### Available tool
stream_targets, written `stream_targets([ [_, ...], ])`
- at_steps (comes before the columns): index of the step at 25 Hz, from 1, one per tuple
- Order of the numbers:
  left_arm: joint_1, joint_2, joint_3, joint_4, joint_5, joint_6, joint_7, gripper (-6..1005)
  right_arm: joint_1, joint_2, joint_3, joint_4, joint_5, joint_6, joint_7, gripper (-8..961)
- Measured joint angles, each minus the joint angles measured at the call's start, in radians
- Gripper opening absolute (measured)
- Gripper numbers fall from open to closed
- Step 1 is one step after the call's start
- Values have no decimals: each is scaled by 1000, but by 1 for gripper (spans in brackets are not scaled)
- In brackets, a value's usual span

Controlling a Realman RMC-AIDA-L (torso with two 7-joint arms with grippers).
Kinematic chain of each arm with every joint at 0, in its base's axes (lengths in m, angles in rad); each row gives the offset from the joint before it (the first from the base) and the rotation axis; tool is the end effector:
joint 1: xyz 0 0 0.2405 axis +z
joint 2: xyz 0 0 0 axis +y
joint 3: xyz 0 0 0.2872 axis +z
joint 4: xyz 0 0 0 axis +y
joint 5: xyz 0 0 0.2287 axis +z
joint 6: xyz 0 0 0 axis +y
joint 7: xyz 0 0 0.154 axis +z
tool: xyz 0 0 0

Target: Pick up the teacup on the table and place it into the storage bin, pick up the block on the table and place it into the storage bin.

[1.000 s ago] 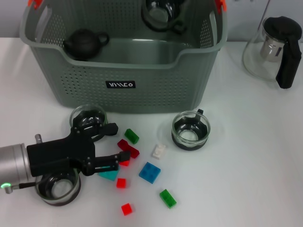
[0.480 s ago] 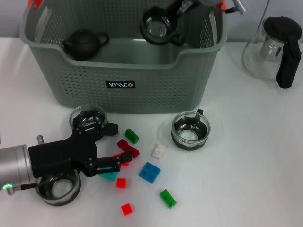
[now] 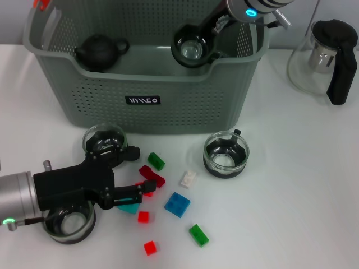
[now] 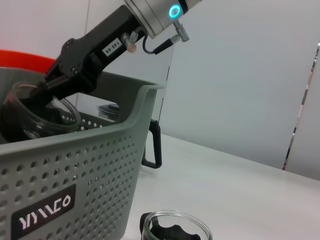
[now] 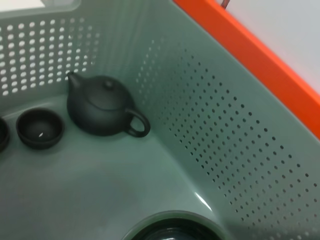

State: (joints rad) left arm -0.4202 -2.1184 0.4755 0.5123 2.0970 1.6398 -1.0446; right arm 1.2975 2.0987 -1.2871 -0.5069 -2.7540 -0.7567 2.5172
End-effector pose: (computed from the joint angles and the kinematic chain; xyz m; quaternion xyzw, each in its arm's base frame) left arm -0.3338 0.2984 -0.0495 -0.9273 -0.1887 -0.2835 0.1555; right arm 0.0608 0.5421 -0.0920 -0.9211 0.1464 -0.1059 0.3448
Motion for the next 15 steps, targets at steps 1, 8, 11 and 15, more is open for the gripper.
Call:
stream_targets([
  [1, 0, 0, 0, 0, 0, 0, 0, 843, 0, 0, -3, 2, 1, 1, 0, 54],
  [8, 0, 0, 0, 0, 0, 0, 0, 843, -3, 2, -19, 3, 3, -1, -5, 55],
  [11, -1, 0, 0, 0, 0, 0, 0, 843, -3, 2, -20, 5, 3, -15, -13, 55],
  [15, -5, 0, 0, 0, 0, -1, 0, 843, 1, 1, -15, 15, 3, -17, -15, 56],
])
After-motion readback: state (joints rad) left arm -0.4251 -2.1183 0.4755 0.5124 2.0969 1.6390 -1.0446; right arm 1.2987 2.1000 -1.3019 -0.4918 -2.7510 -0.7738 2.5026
